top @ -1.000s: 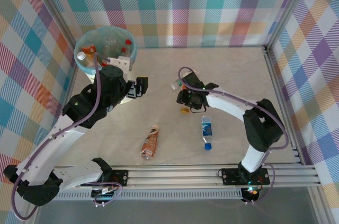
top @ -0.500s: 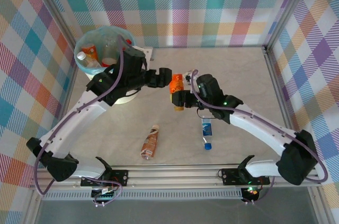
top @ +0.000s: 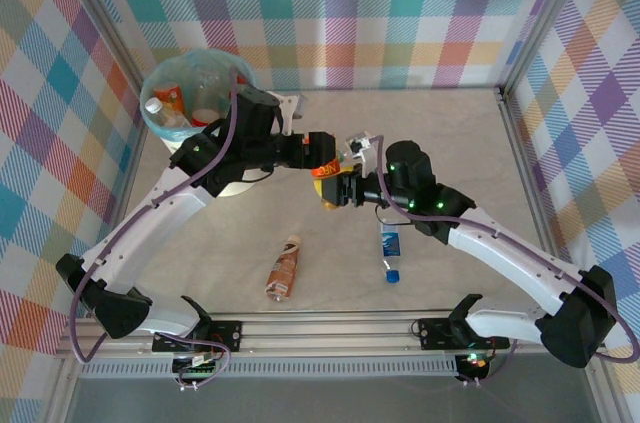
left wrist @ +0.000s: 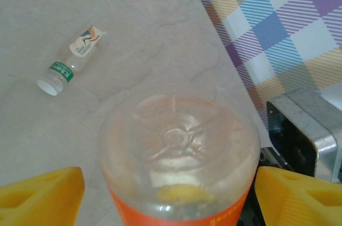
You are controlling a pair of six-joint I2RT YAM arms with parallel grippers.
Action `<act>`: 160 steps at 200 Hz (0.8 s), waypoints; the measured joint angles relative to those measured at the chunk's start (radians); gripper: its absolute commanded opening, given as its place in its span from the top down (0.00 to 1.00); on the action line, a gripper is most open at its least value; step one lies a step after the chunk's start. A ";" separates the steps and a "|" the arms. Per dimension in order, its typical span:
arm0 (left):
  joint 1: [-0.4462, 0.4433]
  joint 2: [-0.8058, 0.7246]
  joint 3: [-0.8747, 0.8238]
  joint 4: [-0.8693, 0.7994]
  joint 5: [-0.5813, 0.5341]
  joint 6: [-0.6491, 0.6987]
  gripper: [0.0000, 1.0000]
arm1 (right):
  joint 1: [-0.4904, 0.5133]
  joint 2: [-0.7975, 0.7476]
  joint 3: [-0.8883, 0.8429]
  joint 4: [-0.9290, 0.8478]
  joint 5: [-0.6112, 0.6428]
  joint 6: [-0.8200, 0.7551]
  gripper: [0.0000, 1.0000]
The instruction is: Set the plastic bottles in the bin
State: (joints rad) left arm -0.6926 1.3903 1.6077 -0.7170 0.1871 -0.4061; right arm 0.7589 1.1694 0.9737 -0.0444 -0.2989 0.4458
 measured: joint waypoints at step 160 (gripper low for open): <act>0.113 -0.113 0.049 0.003 -0.137 -0.026 0.50 | 0.027 0.002 0.072 0.009 0.010 -0.006 0.19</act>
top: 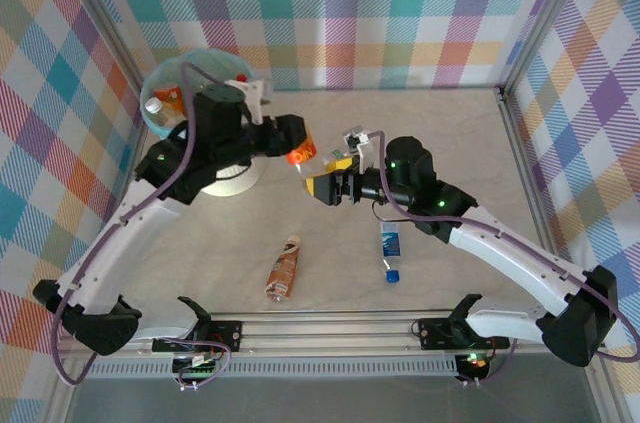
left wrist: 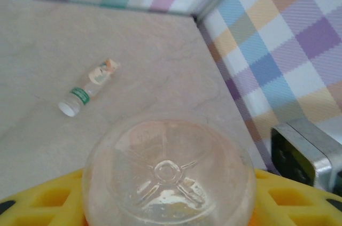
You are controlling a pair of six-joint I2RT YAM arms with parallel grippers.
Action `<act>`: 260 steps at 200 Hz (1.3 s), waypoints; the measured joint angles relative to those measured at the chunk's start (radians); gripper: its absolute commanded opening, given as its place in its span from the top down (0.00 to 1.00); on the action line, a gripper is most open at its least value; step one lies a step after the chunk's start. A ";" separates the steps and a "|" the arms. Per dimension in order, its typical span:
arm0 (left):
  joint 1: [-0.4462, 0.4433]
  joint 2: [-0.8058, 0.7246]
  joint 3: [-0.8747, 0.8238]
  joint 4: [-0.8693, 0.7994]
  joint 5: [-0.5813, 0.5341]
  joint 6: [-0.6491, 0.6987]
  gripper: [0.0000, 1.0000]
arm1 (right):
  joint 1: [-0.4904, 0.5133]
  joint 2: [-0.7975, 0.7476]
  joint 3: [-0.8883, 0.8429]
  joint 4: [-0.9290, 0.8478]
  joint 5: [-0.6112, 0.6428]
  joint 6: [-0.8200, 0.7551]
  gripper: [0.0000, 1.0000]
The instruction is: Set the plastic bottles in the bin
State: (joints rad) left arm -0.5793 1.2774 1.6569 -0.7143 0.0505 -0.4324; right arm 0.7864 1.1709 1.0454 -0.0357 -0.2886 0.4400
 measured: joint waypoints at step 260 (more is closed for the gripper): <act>0.467 0.225 0.223 -0.031 -0.152 0.483 0.26 | 0.025 0.091 0.076 -0.056 0.019 -0.008 0.24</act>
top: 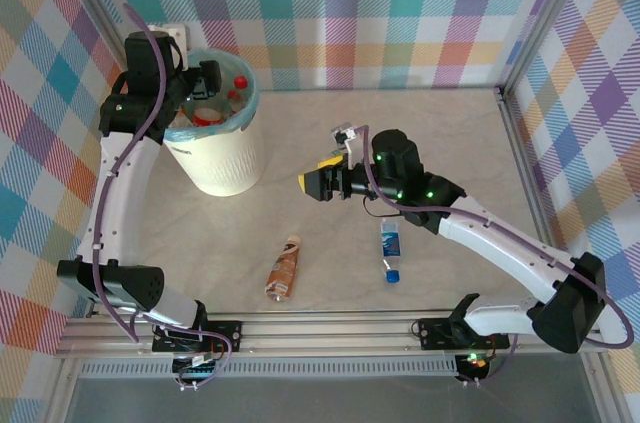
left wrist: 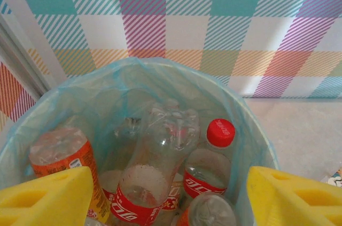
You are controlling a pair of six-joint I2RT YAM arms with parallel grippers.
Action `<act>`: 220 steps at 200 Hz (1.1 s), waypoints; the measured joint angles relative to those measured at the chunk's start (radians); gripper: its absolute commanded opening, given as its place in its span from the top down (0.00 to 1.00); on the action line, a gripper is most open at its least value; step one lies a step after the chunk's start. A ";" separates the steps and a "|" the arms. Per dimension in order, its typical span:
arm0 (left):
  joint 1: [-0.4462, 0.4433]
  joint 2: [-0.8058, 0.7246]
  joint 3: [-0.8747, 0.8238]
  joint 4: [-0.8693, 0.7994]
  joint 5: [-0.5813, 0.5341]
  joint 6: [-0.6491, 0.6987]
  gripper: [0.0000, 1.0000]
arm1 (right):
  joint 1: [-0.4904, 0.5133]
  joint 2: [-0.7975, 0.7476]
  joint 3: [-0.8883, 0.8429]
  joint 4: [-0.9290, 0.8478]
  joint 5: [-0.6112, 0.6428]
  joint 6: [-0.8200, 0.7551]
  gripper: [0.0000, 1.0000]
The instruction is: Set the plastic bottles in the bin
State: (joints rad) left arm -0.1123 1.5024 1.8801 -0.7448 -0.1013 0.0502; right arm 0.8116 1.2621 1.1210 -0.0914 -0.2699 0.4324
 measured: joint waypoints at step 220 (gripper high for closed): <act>-0.453 -0.117 -0.186 -0.011 0.108 -0.026 0.25 | -0.271 0.420 0.270 -0.475 0.395 0.158 0.10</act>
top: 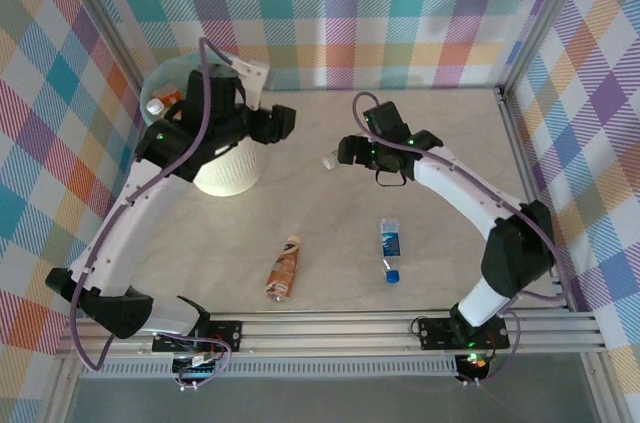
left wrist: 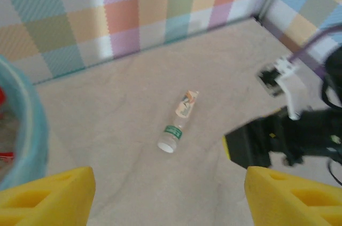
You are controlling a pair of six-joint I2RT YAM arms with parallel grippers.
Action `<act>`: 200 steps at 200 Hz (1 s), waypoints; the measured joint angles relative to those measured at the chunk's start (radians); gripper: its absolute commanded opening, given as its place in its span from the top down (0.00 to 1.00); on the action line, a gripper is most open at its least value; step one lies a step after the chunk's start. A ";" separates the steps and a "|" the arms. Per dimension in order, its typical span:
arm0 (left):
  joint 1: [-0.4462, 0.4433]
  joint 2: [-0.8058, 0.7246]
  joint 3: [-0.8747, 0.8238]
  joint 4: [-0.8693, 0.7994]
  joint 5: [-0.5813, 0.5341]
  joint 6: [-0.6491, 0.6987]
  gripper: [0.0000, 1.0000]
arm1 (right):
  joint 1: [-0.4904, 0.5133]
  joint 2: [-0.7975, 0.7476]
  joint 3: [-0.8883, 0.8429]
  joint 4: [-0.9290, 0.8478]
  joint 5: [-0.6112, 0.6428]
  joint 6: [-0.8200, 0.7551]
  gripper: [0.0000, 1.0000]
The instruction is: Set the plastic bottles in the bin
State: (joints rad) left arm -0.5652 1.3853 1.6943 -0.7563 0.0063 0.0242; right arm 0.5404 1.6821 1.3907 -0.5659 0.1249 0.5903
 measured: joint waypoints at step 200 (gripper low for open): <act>-0.052 -0.052 -0.225 0.097 -0.018 0.045 0.13 | -0.050 0.605 0.467 0.021 0.098 0.270 0.11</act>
State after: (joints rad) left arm -0.6174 1.3334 1.4689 -0.6594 -0.0120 0.0692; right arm 0.4900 2.2871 1.8580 -0.5446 0.2230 0.8604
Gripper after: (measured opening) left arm 0.870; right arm 0.918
